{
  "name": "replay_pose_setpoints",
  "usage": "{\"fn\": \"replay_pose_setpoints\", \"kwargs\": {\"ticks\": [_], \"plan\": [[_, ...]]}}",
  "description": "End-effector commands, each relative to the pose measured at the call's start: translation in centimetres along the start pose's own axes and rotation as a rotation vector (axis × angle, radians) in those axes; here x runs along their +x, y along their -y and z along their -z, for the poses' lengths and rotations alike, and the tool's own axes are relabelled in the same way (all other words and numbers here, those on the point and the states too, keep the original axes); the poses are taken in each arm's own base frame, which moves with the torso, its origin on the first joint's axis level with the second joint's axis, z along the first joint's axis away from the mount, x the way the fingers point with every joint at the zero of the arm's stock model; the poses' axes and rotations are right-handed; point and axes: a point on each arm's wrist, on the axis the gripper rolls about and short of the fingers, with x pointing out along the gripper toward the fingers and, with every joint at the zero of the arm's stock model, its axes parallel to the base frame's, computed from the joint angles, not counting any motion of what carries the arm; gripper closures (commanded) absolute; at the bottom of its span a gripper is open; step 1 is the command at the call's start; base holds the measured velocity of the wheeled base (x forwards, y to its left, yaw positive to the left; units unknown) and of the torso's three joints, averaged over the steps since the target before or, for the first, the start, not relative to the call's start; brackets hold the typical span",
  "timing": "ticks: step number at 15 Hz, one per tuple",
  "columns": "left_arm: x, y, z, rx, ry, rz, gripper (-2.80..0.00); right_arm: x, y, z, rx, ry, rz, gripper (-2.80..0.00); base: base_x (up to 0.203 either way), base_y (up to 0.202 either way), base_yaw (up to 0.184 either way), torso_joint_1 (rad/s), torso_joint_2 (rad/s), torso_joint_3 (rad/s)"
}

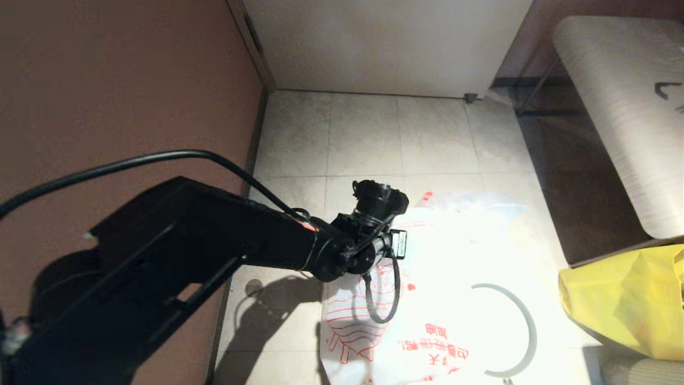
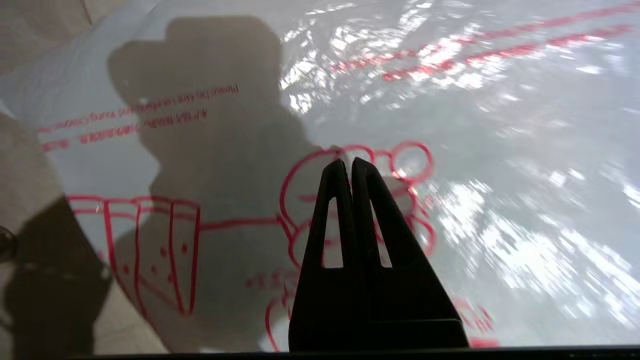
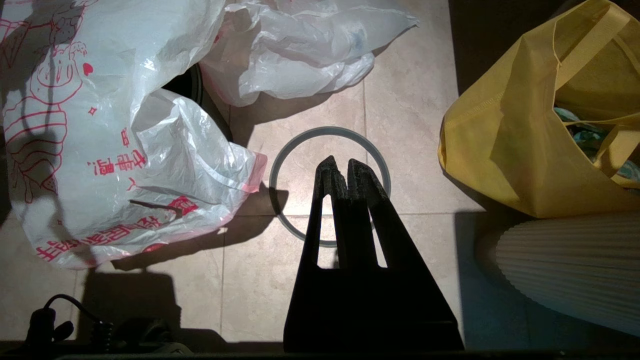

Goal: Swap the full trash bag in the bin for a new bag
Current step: Put the new garbage bag on the trash can

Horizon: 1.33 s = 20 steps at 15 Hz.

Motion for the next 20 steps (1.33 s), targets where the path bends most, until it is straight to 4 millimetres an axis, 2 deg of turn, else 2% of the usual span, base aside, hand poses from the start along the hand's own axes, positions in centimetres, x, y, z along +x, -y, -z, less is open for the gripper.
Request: {"fn": "replay_pose_setpoints", "kwargs": {"ticks": [1,2,5,9,12,15,17,20], "plan": [[4.8,0.6,4.2,0.049,-0.081,-0.051,0.0,0.0,0.0,0.0,0.0,-0.001,0.0,0.0,0.0,0.0,0.0,0.0,0.0,0.0],[5.4,0.8,5.3,0.068,-0.098,-0.07,0.0,0.0,0.0,0.0,0.0,-0.001,0.0,0.0,0.0,0.0,0.0,0.0,0.0,0.0],[4.9,2.5,9.0,0.14,-0.173,-0.068,0.0,0.0,0.0,0.0,0.0,-0.001,0.0,0.0,0.0,0.0,0.0,0.0,0.0,0.0],[6.4,3.4,12.5,0.186,-0.228,-0.078,0.0,0.0,0.0,0.0,0.0,-0.001,0.0,0.0,0.0,0.0,0.0,0.0,0.0,0.0],[8.1,3.9,13.9,0.214,-0.235,-0.081,0.0,0.0,0.0,0.0,0.0,-0.001,0.0,0.0,0.0,0.0,0.0,0.0,0.0,0.0],[10.2,4.4,13.4,0.218,-0.183,-0.107,0.0,0.0,0.0,0.0,0.0,-0.001,0.0,0.0,0.0,0.0,0.0,0.0,0.0,0.0],[11.7,4.4,13.3,0.225,-0.172,-0.139,0.0,0.0,0.0,0.0,0.0,-0.001,0.0,0.0,0.0,0.0,0.0,0.0,0.0,0.0],[13.3,3.4,14.2,0.25,-0.23,-0.189,0.0,0.0,0.0,0.0,0.0,-0.001,0.0,0.0,0.0,0.0,0.0,0.0,0.0,0.0]]}}
